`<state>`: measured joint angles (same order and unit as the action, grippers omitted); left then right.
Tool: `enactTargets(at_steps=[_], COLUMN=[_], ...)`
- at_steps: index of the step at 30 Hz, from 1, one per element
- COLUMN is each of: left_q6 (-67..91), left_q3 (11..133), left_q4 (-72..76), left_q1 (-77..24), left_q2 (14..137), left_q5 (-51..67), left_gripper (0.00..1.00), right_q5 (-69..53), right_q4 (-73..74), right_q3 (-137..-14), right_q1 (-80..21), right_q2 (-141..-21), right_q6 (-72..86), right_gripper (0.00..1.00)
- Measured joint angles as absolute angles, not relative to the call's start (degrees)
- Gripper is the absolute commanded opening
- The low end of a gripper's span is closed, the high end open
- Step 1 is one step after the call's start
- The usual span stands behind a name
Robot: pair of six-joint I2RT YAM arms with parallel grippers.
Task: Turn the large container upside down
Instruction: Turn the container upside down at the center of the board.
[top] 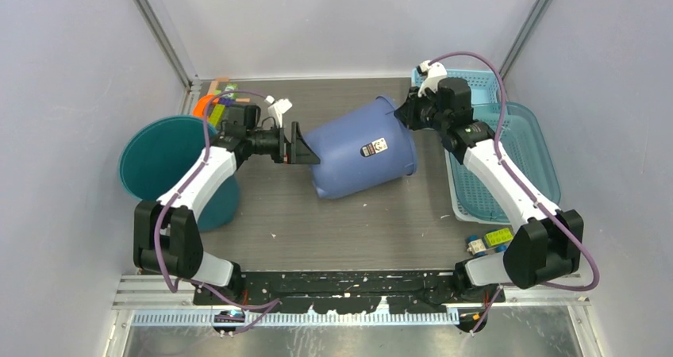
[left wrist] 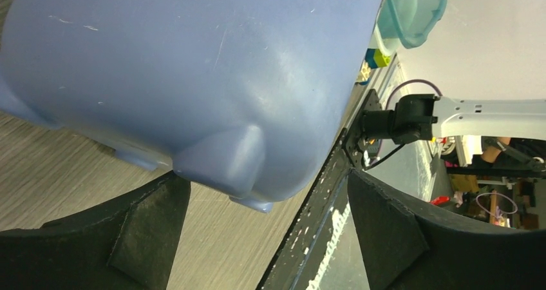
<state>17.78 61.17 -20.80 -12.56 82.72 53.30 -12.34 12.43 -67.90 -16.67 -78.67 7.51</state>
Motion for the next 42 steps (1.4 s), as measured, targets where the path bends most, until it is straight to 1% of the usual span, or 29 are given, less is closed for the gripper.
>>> enactTargets(at_steps=[4, 9, 25, 31, 42], left_q6=[20.21, 22.5, 28.56, 29.71, 31.07], left_q3=[61.17, 61.17, 64.16, 66.0, 67.55], left_q4=[-19.33, -17.8, -14.52, -12.78, -10.46], left_q1=[-12.56, -12.56, -12.23, -12.21, -11.86], left_q2=[82.21, 80.38, 76.44, 74.94, 73.89], left_q5=[53.67, 53.82, 54.0, 54.0, 53.98], left_gripper=[0.87, 0.86, 0.88, 0.88, 0.88], right_q5=[-13.67, -16.34, -24.23, -27.33, -29.47], right_q4=[12.62, 12.8, 11.14, 9.34, 4.27], right_q3=[-68.93, -69.97, -70.91, -69.38, -65.54], right_q1=[-15.57, -13.78, -8.97, -7.35, -6.85], right_q2=[-79.66, -80.95, -84.03, -84.75, -85.14], right_q6=[7.81, 8.82, 15.09, 18.94, 23.99], right_gripper=[0.01, 0.01, 0.01, 0.01, 0.01])
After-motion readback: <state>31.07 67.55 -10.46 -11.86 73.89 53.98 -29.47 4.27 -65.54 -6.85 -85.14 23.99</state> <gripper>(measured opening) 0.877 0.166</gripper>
